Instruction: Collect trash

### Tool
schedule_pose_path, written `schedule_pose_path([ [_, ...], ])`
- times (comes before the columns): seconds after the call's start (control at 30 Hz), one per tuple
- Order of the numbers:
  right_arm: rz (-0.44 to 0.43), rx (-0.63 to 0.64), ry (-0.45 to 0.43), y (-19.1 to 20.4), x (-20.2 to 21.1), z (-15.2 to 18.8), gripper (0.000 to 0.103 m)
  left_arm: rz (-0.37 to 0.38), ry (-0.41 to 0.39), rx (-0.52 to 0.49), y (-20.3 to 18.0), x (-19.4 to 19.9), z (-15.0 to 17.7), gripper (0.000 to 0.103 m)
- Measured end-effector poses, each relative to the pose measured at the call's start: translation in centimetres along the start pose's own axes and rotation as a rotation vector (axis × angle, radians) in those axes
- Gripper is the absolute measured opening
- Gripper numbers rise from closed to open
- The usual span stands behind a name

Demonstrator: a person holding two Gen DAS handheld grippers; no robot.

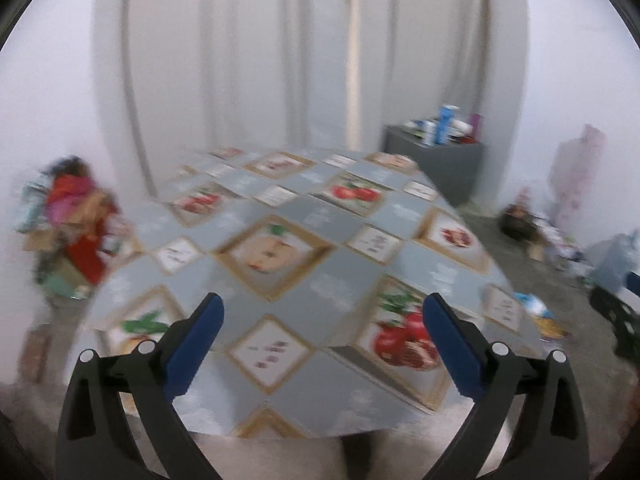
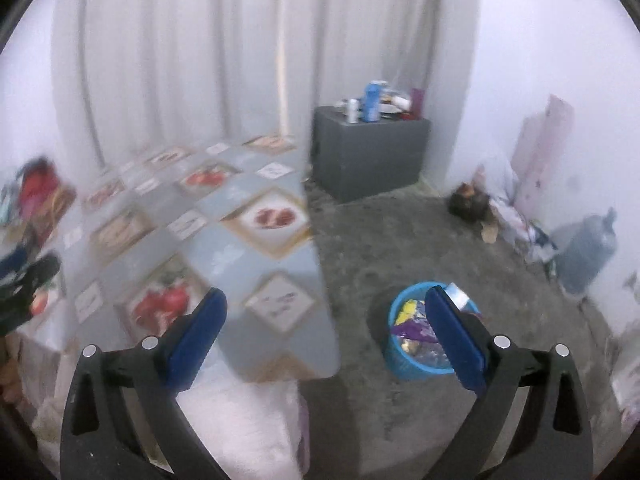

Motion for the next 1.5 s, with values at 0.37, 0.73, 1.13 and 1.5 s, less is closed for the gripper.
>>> schedule_pose_path([
  [0.37, 0.095, -0.006, 0.117, 1.8, -0.4, 2.0, 0.095, -0.158, 0.167, 0.001, 0.6, -1.9, 2.1, 0.097],
  [0.73, 0.117, -0.022, 0.198, 1.2, -1.5, 3.7, 0.095, -0.168, 0.215, -0.026, -0.9, -2.7, 2.6, 0.097],
  [1.13, 0.125, -0.048, 0.211, 1.1, -1.2, 4.2, 0.095, -0.169, 0.221, -0.056, -1.4, -2.7, 2.7, 0.097],
  [1.5, 0.126, -0.048, 0.208, 1.1, -1.1, 4.3, 0.095, -0.166, 0.224, -0.054, -1.3, -2.8, 2.7, 0.097],
])
Point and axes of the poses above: each gripper's, at about its wrist camera, not at the fingertips, and x roughly against the way its jaws point, y to its left, z to its underside, the point moved 1 cm from there along -x, roughly the way its jaws point, and after that the axes turned 12 degrees about x, right-handed, at the moved point
